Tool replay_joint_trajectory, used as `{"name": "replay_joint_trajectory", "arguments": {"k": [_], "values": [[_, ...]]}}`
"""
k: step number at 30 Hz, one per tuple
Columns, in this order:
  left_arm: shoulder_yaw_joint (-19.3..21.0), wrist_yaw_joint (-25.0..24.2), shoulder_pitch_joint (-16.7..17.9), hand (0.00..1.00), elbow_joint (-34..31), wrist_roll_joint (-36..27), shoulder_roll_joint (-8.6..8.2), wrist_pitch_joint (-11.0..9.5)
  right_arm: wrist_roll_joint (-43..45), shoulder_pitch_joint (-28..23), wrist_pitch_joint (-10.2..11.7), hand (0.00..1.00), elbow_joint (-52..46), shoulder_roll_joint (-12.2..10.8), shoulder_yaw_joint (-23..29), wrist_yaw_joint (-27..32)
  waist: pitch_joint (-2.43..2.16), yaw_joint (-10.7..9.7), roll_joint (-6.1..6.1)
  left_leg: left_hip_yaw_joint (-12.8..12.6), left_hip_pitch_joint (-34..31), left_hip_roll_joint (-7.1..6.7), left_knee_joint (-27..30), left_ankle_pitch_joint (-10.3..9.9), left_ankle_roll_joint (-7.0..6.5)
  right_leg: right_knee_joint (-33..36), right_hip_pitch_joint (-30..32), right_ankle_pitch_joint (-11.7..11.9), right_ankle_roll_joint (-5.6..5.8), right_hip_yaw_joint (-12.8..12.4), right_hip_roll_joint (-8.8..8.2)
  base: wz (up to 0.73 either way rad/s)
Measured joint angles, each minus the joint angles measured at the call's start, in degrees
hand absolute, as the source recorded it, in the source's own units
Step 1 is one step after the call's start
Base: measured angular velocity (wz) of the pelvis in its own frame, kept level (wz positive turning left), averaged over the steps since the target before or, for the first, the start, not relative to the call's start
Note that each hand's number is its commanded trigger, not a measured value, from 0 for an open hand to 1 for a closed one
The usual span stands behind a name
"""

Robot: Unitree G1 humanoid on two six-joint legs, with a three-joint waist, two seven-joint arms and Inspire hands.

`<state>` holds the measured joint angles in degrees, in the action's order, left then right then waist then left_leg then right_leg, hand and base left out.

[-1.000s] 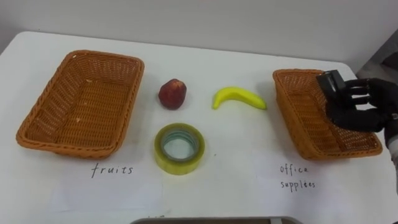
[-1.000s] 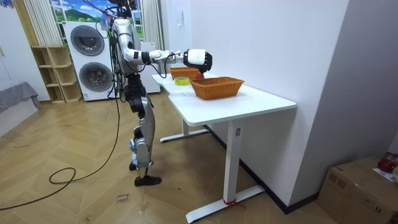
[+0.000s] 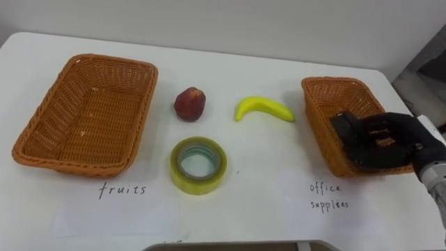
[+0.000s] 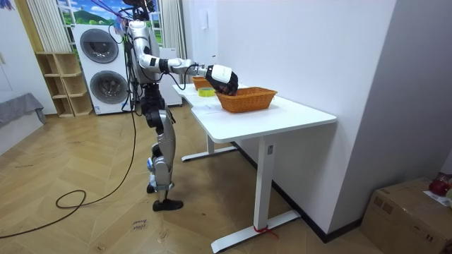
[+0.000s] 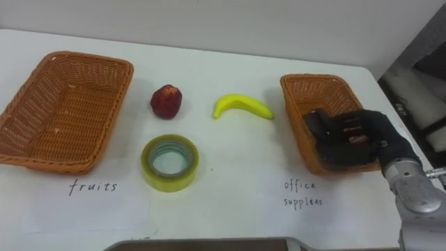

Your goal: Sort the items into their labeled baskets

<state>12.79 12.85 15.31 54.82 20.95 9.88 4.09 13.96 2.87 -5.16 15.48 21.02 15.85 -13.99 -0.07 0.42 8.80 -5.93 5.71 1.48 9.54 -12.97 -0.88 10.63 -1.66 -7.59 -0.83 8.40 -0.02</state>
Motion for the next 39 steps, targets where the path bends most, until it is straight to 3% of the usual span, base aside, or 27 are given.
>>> {"name": "replay_joint_trajectory", "arguments": {"k": [28,35,39], "values": [[-0.6,0.1,0.2,0.00,0.0,-0.1,0.31,-0.4,-0.9,0.1,0.1,0.00,-0.5,0.1,0.0,-1.1,0.06,0.0,-0.04,0.0,0.0,0.02,0.0,0.0,-0.01,0.0,0.1,0.0,0.00,-0.1,0.06,0.00],[-0.8,0.1,0.3,0.00,0.3,0.0,0.06,-0.5,-3.3,0.6,0.4,0.00,-0.9,0.1,0.7,2.5,0.42,0.0,-0.70,-0.2,0.0,0.05,-0.1,0.0,0.00,0.1,0.2,0.0,0.00,0.3,0.06,0.00],[-0.7,0.8,0.2,0.00,0.7,0.0,-0.37,-0.5,-3.3,0.6,0.7,0.00,-6.0,0.1,1.2,6.1,0.51,0.0,-1.81,-0.1,-0.1,-0.01,-0.1,0.0,-0.01,0.1,0.4,0.0,0.00,0.2,0.01,0.00]]}}
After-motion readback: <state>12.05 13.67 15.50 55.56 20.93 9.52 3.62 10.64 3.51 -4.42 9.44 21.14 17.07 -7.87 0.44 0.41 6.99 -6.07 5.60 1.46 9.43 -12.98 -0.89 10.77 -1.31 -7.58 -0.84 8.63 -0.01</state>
